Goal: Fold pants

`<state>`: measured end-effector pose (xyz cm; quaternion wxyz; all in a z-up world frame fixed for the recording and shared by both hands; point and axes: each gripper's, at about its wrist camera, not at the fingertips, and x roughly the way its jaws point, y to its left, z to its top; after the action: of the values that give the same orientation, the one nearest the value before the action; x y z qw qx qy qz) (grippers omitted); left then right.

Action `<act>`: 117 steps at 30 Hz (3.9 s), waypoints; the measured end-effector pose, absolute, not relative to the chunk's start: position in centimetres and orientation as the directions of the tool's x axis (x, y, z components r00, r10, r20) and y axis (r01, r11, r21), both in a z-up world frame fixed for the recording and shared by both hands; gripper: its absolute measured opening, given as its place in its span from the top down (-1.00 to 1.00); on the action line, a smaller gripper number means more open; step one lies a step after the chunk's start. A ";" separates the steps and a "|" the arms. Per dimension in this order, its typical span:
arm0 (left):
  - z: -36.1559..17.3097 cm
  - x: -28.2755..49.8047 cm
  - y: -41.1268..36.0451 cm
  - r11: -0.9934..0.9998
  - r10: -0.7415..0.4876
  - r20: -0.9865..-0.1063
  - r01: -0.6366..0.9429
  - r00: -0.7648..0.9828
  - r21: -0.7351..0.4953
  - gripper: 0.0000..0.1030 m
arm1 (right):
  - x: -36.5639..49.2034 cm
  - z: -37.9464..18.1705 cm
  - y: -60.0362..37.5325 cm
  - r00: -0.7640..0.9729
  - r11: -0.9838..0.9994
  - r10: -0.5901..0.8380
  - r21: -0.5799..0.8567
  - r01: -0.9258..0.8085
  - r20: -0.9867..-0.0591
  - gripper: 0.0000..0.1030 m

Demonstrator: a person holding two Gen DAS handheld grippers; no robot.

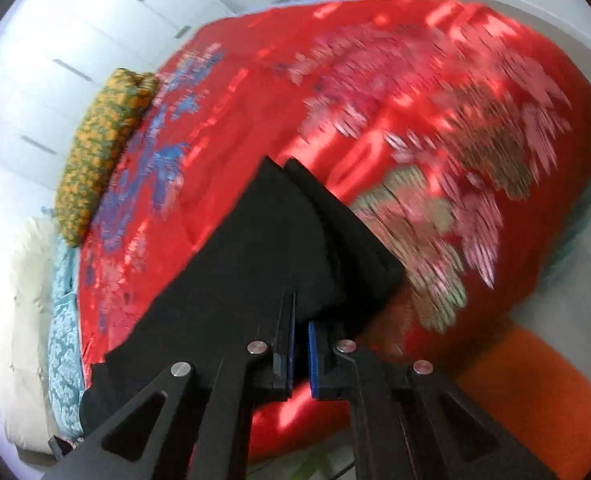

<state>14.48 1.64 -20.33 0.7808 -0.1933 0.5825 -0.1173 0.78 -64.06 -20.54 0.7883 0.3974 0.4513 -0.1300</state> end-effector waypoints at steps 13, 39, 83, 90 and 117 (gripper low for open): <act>-20.8 14.0 1.5 0.910 -0.390 -0.884 -0.037 0.258 -0.413 0.89 | 0.7 -21.8 -63.6 0.467 0.678 0.086 0.395 0.619 -0.880 0.89; -20.8 11.8 16.0 0.709 -0.452 -0.811 -0.402 0.372 -0.579 -0.15 | 0.6 -22.1 -63.4 0.476 0.638 0.080 0.412 0.651 -0.876 0.69; -16.2 20.1 16.9 0.939 0.130 -0.878 -0.342 0.461 -0.041 -0.75 | 2.6 -15.9 -51.2 0.607 0.946 -0.084 0.128 0.298 -0.790 -0.90; -21.7 22.3 21.6 0.882 0.272 -0.884 -0.465 0.381 0.071 -0.90 | 6.3 -22.7 -49.2 0.460 0.978 -0.039 0.061 0.200 -0.887 -1.00; -15.3 13.5 -4.4 0.964 -0.132 -0.827 0.266 0.546 0.021 -0.89 | 5.2 -18.5 -69.8 0.589 0.839 0.269 0.486 0.246 -0.762 -0.56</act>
<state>13.54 -4.40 -15.29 0.8762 0.0722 0.4629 -0.1136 5.15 -69.80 -18.53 0.8449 0.2837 0.4534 0.0069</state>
